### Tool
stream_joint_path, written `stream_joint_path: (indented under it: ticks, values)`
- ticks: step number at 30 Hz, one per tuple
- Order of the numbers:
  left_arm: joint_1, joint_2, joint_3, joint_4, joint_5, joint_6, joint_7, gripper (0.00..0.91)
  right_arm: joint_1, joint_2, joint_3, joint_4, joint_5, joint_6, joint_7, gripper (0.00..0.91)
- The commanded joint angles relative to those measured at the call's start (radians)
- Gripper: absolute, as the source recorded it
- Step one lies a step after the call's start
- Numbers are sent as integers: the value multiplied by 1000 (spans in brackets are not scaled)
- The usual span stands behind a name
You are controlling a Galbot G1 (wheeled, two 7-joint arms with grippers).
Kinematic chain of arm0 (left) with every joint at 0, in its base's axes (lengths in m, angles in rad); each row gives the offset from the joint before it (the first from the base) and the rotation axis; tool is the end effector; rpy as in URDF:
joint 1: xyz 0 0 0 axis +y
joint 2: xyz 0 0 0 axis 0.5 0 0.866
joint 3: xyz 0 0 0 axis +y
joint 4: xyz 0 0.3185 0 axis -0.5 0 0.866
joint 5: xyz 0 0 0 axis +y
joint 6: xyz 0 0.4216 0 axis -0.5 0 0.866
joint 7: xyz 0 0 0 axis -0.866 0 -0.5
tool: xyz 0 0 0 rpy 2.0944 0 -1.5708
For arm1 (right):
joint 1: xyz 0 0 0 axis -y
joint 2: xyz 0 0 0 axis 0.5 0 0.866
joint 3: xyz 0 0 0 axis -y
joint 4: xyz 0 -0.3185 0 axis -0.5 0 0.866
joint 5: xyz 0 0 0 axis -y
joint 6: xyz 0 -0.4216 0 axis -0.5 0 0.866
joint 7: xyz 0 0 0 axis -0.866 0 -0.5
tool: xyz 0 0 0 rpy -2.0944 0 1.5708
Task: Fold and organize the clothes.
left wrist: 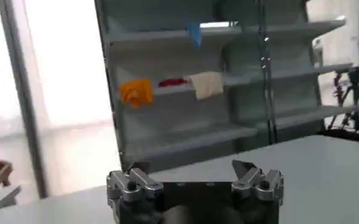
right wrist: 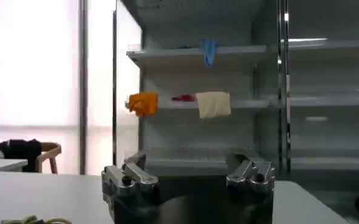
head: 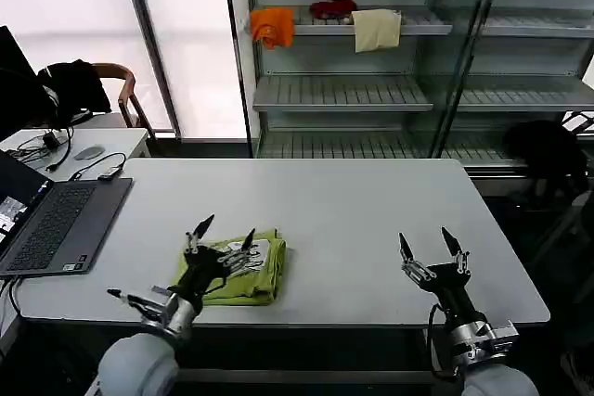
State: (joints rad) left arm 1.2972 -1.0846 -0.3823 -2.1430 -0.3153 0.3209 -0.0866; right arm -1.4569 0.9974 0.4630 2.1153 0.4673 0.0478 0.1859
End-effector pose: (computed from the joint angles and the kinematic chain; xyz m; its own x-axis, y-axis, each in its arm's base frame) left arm 0.3145 -0.0020 -0.1867 -0.9640 0.2455 0.1020 0.2574 0.9579 0.1272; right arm 0.2920 -0.0360 -0.2314 -0.9859 -0.1444 -0.0842 -0.1440 0.9895 -0.0098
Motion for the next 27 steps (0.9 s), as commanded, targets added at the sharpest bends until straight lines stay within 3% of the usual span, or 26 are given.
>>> stream_joint_path:
  ticks: [1,11,27]
  values:
    - [176,25,-229,69,-128,72,-20,907,0,-7,6,-2,7,-2,-3,907]
    - [93,-41,-234,247,-239,58,12,907,-21,-21,54,2,58,-5,-10,907]
    - [29,-77,-215,305,-323,59,66,907,-34,-21,76,-3,91,-4,-16,907]
